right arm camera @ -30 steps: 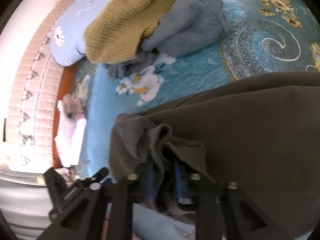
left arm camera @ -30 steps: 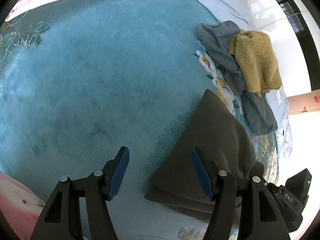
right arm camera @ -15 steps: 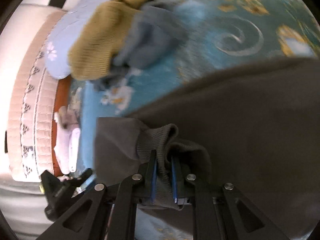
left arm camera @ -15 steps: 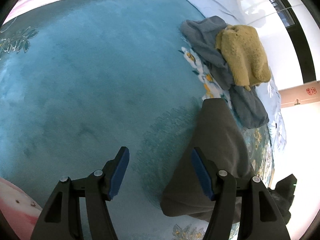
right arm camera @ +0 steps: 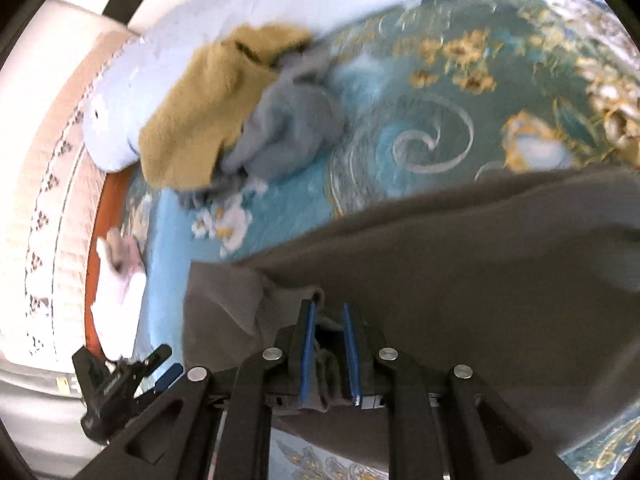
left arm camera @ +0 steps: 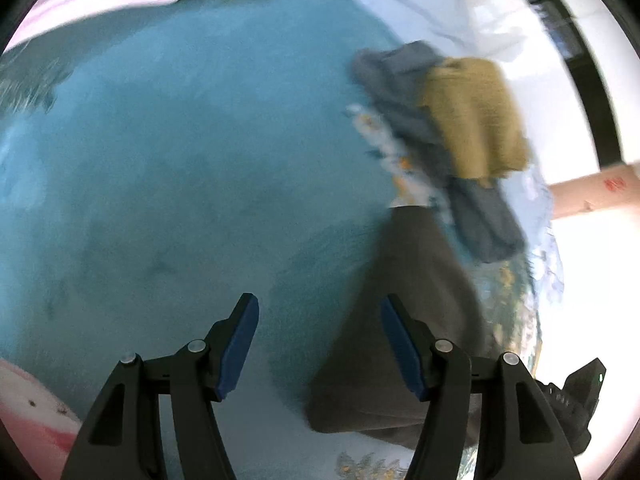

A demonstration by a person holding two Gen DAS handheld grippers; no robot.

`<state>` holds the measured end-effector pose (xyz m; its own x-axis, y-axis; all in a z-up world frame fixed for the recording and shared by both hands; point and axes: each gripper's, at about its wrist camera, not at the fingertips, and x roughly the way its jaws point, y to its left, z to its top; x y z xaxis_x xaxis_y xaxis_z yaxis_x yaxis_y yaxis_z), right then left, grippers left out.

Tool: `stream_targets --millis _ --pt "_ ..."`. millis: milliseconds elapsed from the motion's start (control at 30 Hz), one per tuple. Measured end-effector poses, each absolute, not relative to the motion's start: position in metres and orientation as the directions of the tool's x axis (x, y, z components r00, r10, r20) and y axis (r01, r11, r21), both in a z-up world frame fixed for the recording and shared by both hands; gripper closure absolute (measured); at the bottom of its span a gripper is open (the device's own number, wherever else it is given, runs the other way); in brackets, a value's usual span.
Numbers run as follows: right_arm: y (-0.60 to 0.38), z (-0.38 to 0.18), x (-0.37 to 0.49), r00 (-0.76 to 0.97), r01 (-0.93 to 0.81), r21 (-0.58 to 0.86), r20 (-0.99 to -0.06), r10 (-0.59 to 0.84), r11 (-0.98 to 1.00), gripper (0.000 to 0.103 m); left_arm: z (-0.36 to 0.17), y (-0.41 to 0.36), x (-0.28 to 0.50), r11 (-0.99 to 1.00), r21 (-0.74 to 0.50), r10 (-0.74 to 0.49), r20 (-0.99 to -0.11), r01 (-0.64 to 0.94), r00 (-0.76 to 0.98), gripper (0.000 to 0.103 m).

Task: Fold clothes

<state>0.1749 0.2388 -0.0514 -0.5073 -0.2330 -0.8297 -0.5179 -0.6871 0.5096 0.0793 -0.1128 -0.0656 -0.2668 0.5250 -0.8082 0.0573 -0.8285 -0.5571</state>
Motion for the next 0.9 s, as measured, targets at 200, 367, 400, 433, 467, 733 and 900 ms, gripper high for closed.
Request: stream_targets --millis 200,367,400,433,467,733,900 --pt "0.181 -0.05 0.151 -0.447 -0.323 0.498 -0.83 -0.334 -0.805 0.086 -0.048 -0.055 0.094 -0.755 -0.611 0.65 -0.744 -0.24 -0.151 0.039" --pt "0.181 -0.078 0.154 -0.381 -0.372 0.419 -0.883 -0.275 -0.828 0.088 -0.087 -0.056 0.087 -0.794 -0.596 0.601 -0.799 -0.119 -0.006 0.039" --pt "0.183 -0.083 0.155 -0.372 -0.38 0.421 -0.885 -0.281 -0.824 0.088 -0.091 -0.059 0.085 -0.791 -0.604 0.607 -0.795 -0.094 0.006 0.039" --pt "0.184 -0.088 0.156 -0.363 -0.385 0.416 -0.889 -0.28 -0.824 0.088 -0.094 -0.06 0.084 -0.791 -0.607 0.608 -0.794 -0.08 0.014 0.039" --pt "0.184 -0.092 0.157 -0.358 -0.389 0.413 -0.891 -0.277 -0.824 0.088 -0.096 -0.06 0.084 -0.792 -0.606 0.606 -0.795 -0.073 0.02 0.039" --pt "0.183 -0.113 0.153 -0.346 -0.418 0.414 -0.896 -0.279 -0.809 0.088 -0.104 -0.056 0.087 -0.807 -0.587 0.585 -0.81 -0.069 0.043 0.039" --pt "0.186 -0.115 0.159 -0.364 -0.422 0.436 -0.884 -0.292 -0.795 0.088 -0.091 -0.063 0.089 -0.782 -0.621 0.622 -0.783 -0.054 0.011 0.04"
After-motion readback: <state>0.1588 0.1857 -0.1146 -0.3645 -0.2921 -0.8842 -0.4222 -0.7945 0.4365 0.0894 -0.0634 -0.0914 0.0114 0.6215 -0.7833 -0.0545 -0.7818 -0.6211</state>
